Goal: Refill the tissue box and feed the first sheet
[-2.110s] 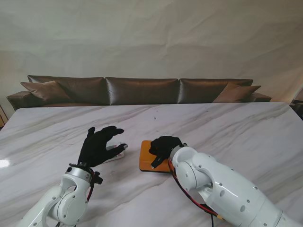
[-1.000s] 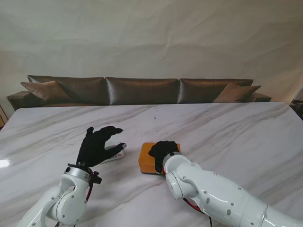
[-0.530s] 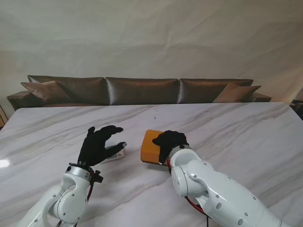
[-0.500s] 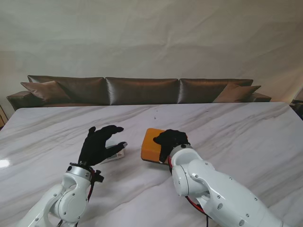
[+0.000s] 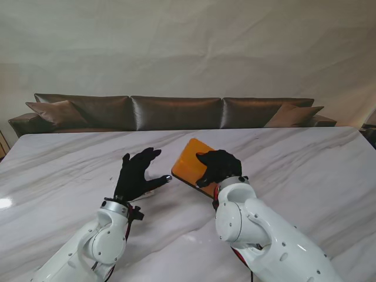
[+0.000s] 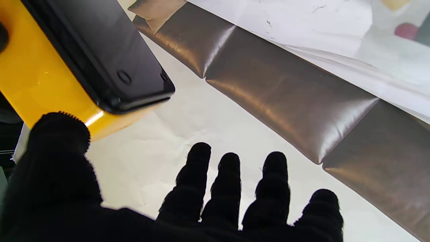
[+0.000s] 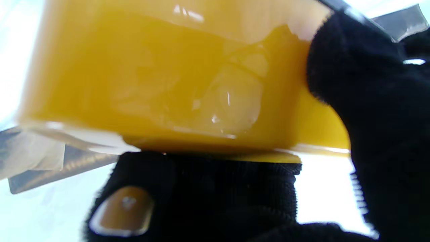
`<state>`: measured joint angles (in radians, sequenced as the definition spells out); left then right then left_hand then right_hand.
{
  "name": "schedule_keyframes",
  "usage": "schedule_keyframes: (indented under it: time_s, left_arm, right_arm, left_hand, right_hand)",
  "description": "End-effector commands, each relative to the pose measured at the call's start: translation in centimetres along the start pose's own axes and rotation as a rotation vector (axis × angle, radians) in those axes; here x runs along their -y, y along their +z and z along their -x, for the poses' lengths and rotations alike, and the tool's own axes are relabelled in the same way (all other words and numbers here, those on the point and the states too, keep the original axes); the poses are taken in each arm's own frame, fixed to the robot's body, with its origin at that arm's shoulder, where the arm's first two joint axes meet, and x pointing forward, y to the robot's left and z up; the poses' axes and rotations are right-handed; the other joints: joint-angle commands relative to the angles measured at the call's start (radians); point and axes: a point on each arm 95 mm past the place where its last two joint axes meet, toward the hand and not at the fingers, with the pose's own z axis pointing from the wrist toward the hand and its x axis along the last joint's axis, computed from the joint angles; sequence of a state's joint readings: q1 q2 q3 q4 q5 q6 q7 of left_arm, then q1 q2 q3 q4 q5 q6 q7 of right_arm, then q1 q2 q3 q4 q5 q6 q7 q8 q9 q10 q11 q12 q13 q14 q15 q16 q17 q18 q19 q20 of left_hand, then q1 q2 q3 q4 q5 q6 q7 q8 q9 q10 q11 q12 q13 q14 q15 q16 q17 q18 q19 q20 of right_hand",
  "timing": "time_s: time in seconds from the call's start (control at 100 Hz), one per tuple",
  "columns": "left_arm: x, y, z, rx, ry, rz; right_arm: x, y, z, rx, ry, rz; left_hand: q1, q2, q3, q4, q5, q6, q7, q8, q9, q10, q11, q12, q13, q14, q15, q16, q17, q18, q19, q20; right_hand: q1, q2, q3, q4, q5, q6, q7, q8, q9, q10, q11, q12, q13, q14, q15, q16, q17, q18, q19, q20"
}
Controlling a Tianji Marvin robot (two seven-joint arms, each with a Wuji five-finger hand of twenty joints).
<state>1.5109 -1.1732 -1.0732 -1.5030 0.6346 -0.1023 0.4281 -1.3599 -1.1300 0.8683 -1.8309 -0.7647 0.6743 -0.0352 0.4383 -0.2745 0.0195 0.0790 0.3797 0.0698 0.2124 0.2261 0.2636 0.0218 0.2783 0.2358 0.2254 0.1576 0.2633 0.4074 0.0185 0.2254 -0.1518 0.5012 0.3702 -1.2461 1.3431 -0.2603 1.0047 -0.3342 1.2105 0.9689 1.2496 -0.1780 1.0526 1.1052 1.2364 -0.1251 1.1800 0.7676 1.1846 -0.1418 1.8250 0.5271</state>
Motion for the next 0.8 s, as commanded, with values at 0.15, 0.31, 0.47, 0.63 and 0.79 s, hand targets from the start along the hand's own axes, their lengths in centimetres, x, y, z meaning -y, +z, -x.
schedule_keyframes:
  time_s: [0.15, 0.31, 0.47, 0.63, 0.79]
  left_arm:
    - [-1.4, 0.7, -0.8, -0.022, 0.014, 0.036]
    - [-2.1, 1.0, -1.1, -0.029, 0.018, 0.067]
    - [-2.9, 1.5, -1.0, -0.051, -0.036, 0.094]
    - [-3.8, 2.0, -1.0, -0.077, -0.138, 0.118]
    - [-4.6, 2.3, -1.1, -0.100, -0.212, 0.143]
  right_arm:
    - [0.7, 0.2, 0.0, 0.015, 0.082, 0.003]
    - [1.0, -0.1, 0.0, -0.005, 0.154, 0.020]
    - [1.7, -0.9, 0.1, -0.036, 0.225, 0.040]
    - [2.7, -1.9, 0.1, -0.076, 0.269, 0.056]
    - [3.4, -2.6, 0.0, -0.107, 0.297, 0.064]
  left_hand:
    - [-0.028, -0.031, -0.024, -0.032, -0.033, 0.040, -0.033, -0.034, -0.064, 0.012, -0.050, -0.023, -0.059, -0.013, -0.012, -0.022, -0.036, 0.024, 0.990, -0.018]
    - [-0.028, -0.032, -0.023, -0.034, -0.034, 0.047, -0.034, -0.044, -0.062, 0.018, -0.048, -0.023, -0.052, -0.010, -0.006, -0.023, -0.032, 0.025, 0.991, -0.017]
    - [-0.042, -0.042, -0.029, -0.037, -0.031, 0.041, -0.036, -0.052, -0.058, 0.021, -0.035, -0.017, -0.035, -0.002, 0.002, -0.023, -0.018, 0.031, 1.000, -0.012]
    - [-0.067, -0.048, -0.032, -0.044, -0.025, 0.053, -0.049, -0.066, -0.061, 0.031, -0.029, -0.012, -0.029, 0.016, -0.002, -0.028, -0.013, 0.042, 1.004, -0.011]
    - [-0.085, -0.049, -0.032, -0.051, -0.014, 0.059, -0.063, -0.079, -0.060, 0.037, -0.025, -0.010, -0.023, 0.022, -0.005, -0.034, -0.014, 0.045, 1.003, -0.012]
  right_hand:
    - [0.074, 0.009, 0.159, 0.079, 0.062, -0.016, 0.040, 0.023, 0.122, 0.031, 0.136, 0.048, 0.081, 0.087, 0.389, 0.072, 0.036, -0.209, 0.199, 0.022]
    - [0.076, 0.005, 0.161, 0.080, 0.064, -0.008, 0.041, 0.027, 0.124, 0.035, 0.136, 0.049, 0.080, 0.089, 0.392, 0.074, 0.036, -0.204, 0.202, 0.023]
    - [0.079, 0.001, 0.165, 0.081, 0.065, -0.004, 0.041, 0.029, 0.126, 0.038, 0.137, 0.050, 0.080, 0.091, 0.394, 0.075, 0.036, -0.200, 0.203, 0.023]
    - [0.081, -0.001, 0.167, 0.080, 0.067, 0.002, 0.042, 0.032, 0.127, 0.040, 0.137, 0.051, 0.080, 0.093, 0.396, 0.076, 0.036, -0.196, 0.205, 0.023]
    - [0.082, -0.003, 0.168, 0.079, 0.068, 0.002, 0.041, 0.033, 0.128, 0.040, 0.137, 0.051, 0.080, 0.093, 0.395, 0.076, 0.036, -0.194, 0.205, 0.023]
